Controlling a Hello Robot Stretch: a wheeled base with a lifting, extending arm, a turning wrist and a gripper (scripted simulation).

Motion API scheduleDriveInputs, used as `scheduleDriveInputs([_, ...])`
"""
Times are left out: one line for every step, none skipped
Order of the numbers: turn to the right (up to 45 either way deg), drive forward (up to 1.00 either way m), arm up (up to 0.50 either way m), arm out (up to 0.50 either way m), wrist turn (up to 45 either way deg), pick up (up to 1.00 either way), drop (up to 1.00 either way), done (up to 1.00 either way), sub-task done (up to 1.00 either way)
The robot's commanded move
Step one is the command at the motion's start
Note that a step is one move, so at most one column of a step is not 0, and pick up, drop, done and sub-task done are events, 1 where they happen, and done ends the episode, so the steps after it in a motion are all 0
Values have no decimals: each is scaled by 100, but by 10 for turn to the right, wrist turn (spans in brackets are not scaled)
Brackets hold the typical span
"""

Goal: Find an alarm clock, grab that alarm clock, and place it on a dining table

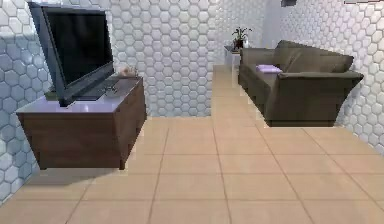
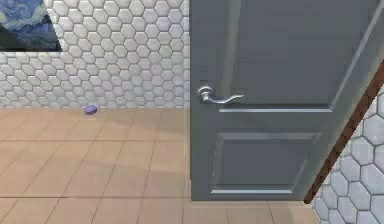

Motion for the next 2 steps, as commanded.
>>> scheduleDriveInputs([450, 0, 0, 0, 0, 0, 0, 0, 0])
scheduleDriveInputs([150, 0, 0, 0, 0, 0, 0, 0, 0])
